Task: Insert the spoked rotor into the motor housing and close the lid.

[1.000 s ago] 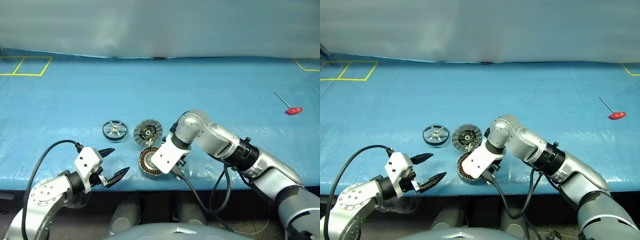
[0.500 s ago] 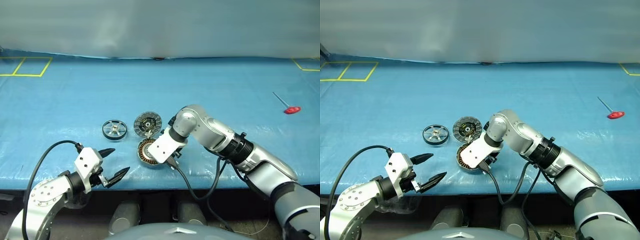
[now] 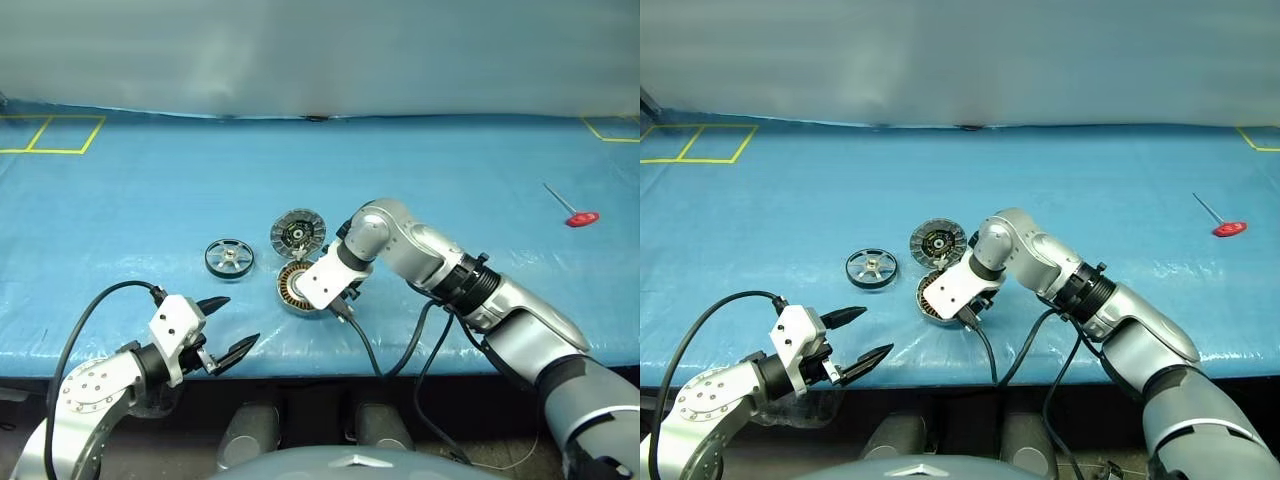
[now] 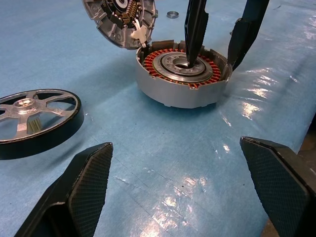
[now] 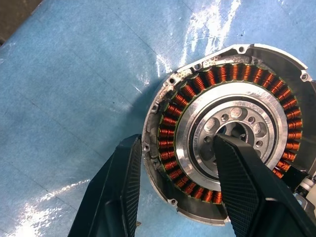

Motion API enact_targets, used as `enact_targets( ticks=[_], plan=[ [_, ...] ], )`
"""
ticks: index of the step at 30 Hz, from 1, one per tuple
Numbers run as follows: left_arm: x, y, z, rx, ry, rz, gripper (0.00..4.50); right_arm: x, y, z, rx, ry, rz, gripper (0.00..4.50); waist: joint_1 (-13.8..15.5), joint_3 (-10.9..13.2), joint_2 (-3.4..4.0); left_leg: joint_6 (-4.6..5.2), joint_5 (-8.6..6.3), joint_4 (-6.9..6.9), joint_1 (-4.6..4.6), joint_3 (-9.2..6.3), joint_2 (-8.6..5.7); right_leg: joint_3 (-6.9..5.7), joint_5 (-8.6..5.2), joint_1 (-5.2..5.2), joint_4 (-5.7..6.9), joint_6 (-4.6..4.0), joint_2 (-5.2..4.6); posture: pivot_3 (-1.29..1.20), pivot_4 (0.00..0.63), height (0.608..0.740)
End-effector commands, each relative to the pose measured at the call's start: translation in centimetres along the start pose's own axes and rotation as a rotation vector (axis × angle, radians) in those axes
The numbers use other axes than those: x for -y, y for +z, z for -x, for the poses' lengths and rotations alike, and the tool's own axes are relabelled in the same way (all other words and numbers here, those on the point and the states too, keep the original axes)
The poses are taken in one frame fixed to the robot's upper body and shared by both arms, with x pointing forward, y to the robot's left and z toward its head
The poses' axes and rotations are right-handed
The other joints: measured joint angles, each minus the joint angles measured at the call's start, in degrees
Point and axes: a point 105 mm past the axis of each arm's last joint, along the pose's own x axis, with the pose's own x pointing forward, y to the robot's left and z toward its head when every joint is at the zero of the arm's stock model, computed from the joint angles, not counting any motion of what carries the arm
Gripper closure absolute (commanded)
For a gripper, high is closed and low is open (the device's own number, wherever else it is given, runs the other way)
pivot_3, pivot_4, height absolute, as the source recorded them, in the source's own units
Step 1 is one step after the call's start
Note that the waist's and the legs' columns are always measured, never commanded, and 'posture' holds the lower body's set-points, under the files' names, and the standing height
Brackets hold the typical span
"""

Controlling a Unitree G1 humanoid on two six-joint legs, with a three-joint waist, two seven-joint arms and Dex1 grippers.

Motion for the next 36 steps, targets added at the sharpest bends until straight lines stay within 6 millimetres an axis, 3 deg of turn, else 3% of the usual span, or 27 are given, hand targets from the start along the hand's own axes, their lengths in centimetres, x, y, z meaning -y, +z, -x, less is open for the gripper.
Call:
enact_targets(
  ticks=[1,11,12,18,27,36],
  plan=[
    [0.1,0.4,-0.1,0.022,-0.001,-0.011,0.0,0.0,-2.1,0.1,-0.076,-0.008,-0.061,2.58,-0.01,0.0,0.0,-0.01,0.02,0.0,0.01,0.0,0.0,0.0,0.0,0.0,0.0,0.01,0.0,0.0,0.15,0.74],
    [0.2,0.4,-0.2,0.023,-0.003,-0.011,0.0,0.1,-2.3,0.1,-0.08,-0.013,-0.066,2.58,0.04,0.0,0.01,-0.03,0.2,-0.05,0.04,0.0,0.0,0.01,0.01,0.02,0.01,0.02,-0.01,0.0,0.15,0.74],
    [0.2,0.4,-0.2,0.023,-0.003,-0.011,0.0,0.2,-2.2,0.2,-0.074,-0.015,-0.064,1.88,0.05,0.0,0.01,-0.03,0.2,-0.06,0.04,0.0,0.0,0.01,0.01,0.02,0.01,0.02,-0.01,0.0,0.15,0.74],
    [0.2,0.4,-0.3,0.024,-0.007,-0.008,0.0,0.8,-1.6,1.0,-0.043,-0.051,-0.063,0.04,0.02,0.01,0.02,-0.02,0.19,-0.19,0.02,0.0,-0.02,0.01,0.06,-0.04,-0.03,-0.08,-0.01,0.0,0.15,0.74],
    [0.3,0.3,-0.5,0.025,-0.018,-0.002,0.0,1.1,-0.5,2.9,0.0,-0.073,-0.057,0.01,-0.22,0.12,0.14,-0.03,0.19,-0.26,-0.17,0.0,0.0,0.0,0.16,-0.25,-0.03,-0.17,-0.01,0.0,0.15,0.74],
    [0.2,0.3,-0.5,0.024,-0.022,-0.002,0.0,0.3,0.5,2.6,0.051,-0.055,-0.056,0.01,-0.74,0.13,0.14,-0.06,0.19,-0.47,-0.29,0.0,0.01,0.0,0.22,-0.47,-0.03,-0.17,-0.02,0.0,0.15,0.74]
  ],
)
